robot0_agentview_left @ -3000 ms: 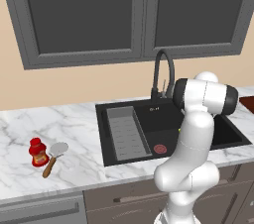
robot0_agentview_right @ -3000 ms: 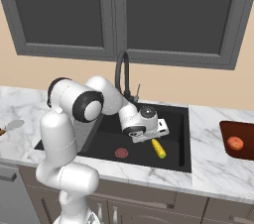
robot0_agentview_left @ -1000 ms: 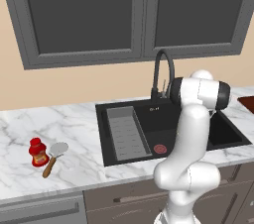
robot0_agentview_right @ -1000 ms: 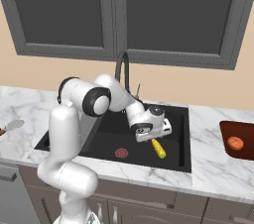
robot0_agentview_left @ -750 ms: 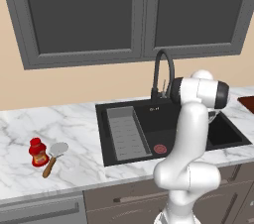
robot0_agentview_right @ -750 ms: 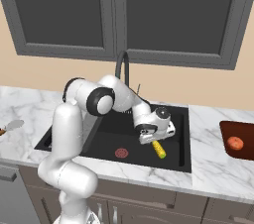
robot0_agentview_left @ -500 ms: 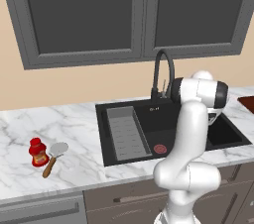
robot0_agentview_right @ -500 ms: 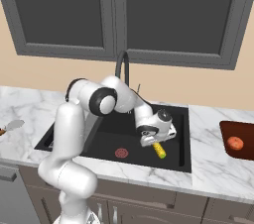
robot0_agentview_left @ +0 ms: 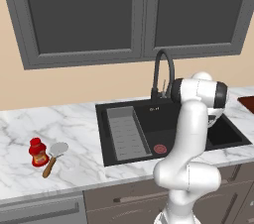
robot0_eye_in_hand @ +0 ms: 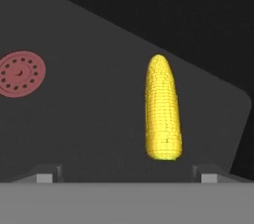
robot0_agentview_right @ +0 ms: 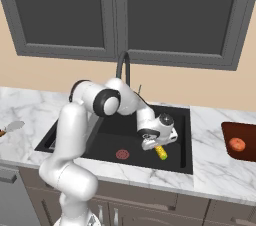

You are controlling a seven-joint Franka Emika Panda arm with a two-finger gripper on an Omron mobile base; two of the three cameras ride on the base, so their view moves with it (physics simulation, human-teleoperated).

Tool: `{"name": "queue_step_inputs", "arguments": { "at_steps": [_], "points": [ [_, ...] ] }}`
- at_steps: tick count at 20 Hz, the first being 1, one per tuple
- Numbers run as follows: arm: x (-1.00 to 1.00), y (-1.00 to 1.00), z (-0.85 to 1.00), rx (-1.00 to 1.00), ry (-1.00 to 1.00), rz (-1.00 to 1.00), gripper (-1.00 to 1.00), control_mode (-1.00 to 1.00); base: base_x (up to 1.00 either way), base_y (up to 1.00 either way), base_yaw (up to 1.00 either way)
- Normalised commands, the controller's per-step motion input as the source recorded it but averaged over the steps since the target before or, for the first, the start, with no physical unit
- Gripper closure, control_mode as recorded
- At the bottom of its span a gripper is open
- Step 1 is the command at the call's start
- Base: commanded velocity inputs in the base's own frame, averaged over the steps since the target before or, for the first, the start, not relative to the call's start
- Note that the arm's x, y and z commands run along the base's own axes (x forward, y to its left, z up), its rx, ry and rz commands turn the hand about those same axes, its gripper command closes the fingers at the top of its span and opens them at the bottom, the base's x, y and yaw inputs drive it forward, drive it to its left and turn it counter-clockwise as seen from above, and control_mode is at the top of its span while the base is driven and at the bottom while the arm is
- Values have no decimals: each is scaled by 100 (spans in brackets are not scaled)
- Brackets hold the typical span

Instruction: Pick up all produce items and place them in the sink. Turn on the sink faucet to wash them. Then turn the sink off and put them in the tray.

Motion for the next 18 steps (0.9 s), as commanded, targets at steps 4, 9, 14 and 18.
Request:
{"name": "queue_step_inputs", "arguments": {
  "at_steps": [4, 9, 14, 18],
  "points": [
    [5, 0, -16, 0, 0, 0, -100, -100, 0, 0, 0],
    [5, 0, -11, 0, 0, 0, -100, -100, 0, 0, 0],
    [2, 0, -8, 0, 0, 0, -100, -100, 0, 0, 0],
    [0, 0, -6, 0, 0, 0, -100, -100, 0, 0, 0]
  ]
}}
